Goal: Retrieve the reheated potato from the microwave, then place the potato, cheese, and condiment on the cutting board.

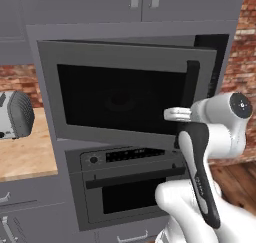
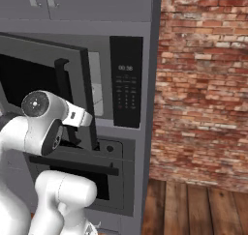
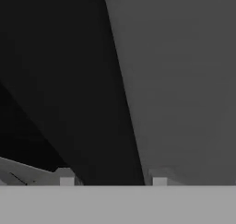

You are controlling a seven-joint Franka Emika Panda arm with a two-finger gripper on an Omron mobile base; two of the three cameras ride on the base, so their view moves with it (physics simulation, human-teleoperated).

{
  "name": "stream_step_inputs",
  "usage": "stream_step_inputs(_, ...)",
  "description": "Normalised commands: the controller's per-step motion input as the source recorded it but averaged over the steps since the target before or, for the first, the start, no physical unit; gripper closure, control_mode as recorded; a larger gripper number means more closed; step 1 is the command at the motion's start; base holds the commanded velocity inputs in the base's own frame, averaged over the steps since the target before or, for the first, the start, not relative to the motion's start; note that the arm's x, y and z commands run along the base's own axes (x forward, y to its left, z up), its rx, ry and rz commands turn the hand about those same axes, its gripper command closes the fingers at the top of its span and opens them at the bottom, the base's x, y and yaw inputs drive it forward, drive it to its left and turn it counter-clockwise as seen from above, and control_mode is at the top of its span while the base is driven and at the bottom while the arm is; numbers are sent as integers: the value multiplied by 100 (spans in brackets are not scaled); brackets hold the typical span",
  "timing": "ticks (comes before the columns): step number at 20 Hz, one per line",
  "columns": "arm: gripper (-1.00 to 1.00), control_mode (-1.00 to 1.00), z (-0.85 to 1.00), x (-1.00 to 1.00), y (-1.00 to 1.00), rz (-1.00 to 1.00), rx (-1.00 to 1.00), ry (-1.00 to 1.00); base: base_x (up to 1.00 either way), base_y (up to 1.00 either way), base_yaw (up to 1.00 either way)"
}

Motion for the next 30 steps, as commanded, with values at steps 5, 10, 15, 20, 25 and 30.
stream_step_inputs(5, 100, -100, 2, -68, 37, 0, 0, 10, 0, 0, 0)
stream_step_inputs(10, 100, -100, 1, -64, 44, 0, 0, 7, 0, 0, 0)
stream_step_inputs(15, 100, -100, 0, -60, 50, 0, 0, 0, 0, 0, 0)
stream_step_inputs(20, -100, -100, 0, -42, 47, 0, 0, 0, 0, 0, 0)
stream_step_inputs(25, -100, -100, 0, -47, 3, 0, 5, -1, 0, 0, 0)
stream_step_inputs(30, -100, -100, 0, -81, -13, -1, 14, -8, 0, 0, 0)
